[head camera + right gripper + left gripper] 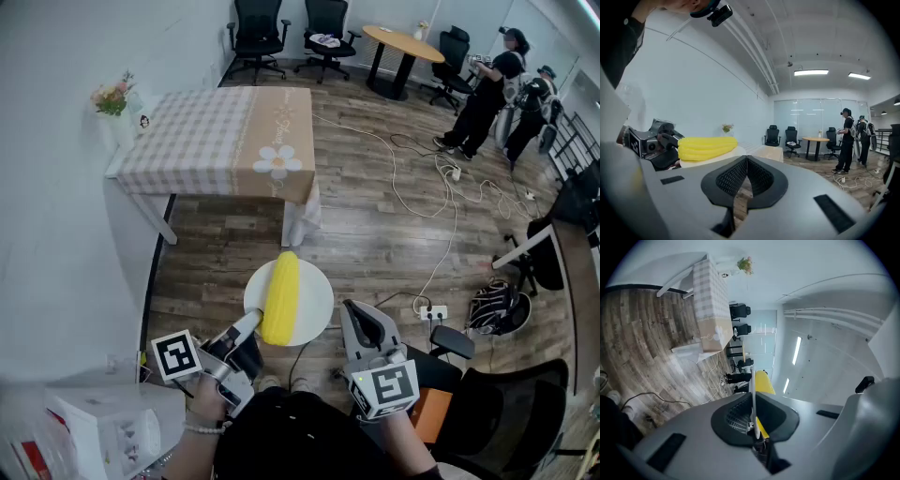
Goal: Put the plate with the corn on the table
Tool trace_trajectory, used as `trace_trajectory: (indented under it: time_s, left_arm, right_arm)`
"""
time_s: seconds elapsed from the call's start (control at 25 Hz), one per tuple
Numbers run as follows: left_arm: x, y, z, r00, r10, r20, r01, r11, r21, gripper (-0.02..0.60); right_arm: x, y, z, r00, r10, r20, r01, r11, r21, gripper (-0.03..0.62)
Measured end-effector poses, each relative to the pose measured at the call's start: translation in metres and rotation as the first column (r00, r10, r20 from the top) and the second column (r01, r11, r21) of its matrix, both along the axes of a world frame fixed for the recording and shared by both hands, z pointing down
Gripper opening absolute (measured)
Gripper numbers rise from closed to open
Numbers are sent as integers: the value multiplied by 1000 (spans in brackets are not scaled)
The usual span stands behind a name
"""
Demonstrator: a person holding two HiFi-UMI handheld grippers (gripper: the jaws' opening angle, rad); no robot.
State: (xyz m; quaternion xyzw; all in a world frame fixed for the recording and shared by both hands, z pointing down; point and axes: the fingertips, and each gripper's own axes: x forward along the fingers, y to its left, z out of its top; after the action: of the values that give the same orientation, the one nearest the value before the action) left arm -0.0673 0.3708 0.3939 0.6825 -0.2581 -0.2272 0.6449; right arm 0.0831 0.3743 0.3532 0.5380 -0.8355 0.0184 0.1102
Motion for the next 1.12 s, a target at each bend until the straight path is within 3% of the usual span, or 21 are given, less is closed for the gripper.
trace_trajectory:
  time_s: [0.44, 0.52, 0.68, 0.76, 0.88, 0.96, 1.12]
  left_arm:
    - [-5, -9, 3, 1000, -2, 1, 2, 1000, 10, 26]
    - [-6, -10, 4, 1000, -4, 5, 4, 1000, 9, 26]
    - [-10, -13, 8, 1000, -8, 20, 8, 1000, 6, 26]
    - [-11, -14, 9, 1000, -13, 26, 13, 1000, 7, 26]
    - [-12, -15, 11, 999, -19, 28, 18, 1000, 8, 26]
    - [-12, -16, 12, 999, -22, 26, 21, 1000, 8, 26]
    - [-12, -20, 13, 1000, -25, 18, 25, 1000, 9, 26]
  right_arm:
    - [-9, -2, 7, 1000, -2, -1, 2, 1000, -19, 40]
    - [-7, -3, 8, 999, 16, 37, -14, 999, -37, 40]
    - [-2, -6, 6, 974, 63, 218, -43, 995, -94, 41]
    - [0, -8, 8, 942, 84, 324, -38, 988, -147, 43]
    - [-4, -10, 14, 862, 98, 497, 23, 972, -233, 56]
    - [-9, -10, 19, 792, 109, 601, 84, 956, -283, 148]
    - [-24, -12, 27, 625, 138, 768, 209, 919, -335, 169]
